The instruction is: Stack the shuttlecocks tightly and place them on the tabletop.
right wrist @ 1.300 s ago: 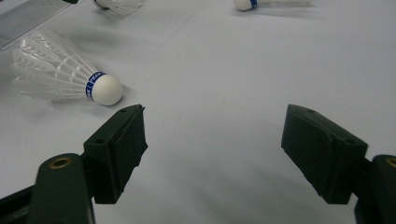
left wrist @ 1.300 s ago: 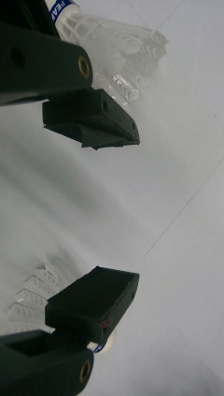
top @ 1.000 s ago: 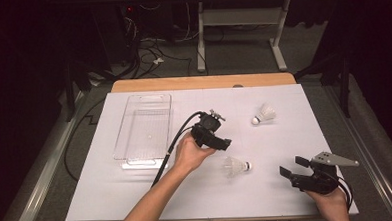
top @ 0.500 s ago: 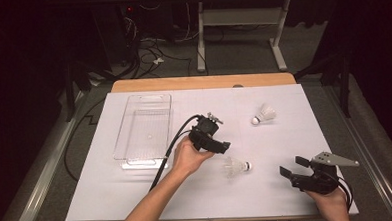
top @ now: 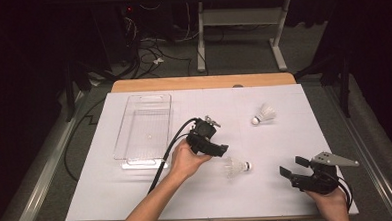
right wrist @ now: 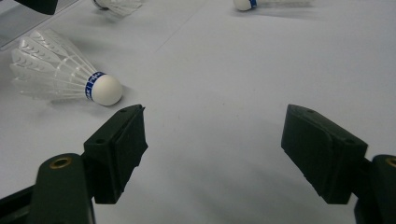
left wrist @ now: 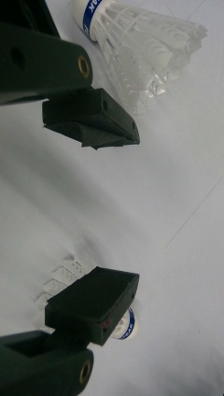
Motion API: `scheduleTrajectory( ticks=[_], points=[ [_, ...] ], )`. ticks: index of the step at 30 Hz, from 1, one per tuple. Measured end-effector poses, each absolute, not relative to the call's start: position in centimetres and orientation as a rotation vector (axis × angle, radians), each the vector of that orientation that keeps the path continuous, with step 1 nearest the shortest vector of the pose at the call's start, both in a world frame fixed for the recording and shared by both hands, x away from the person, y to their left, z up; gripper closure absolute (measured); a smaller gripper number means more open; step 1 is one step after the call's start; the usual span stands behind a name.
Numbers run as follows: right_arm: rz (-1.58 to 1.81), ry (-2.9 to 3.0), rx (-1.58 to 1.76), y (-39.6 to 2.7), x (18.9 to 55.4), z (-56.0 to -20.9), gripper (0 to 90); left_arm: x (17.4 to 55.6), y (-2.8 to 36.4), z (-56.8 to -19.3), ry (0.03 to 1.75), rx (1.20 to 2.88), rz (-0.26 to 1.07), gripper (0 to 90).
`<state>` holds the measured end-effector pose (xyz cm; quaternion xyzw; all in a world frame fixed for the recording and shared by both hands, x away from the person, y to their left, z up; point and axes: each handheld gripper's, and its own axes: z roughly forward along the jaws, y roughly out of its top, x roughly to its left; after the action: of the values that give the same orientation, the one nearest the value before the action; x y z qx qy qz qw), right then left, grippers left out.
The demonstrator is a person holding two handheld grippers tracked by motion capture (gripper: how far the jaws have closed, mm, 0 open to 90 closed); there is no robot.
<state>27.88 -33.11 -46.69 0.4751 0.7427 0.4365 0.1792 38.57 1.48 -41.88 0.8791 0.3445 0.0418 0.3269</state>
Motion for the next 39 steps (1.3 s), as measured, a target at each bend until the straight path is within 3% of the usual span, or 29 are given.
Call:
scheduleTrajectory(
  ticks=[39],
  points=[
    [1.236, 2.099, 1.348, -33.2, 27.9, -46.7, 22.3, 36.9, 4.6, -42.0, 0.953, 2.288, 0.133, 32.6]
  ],
)
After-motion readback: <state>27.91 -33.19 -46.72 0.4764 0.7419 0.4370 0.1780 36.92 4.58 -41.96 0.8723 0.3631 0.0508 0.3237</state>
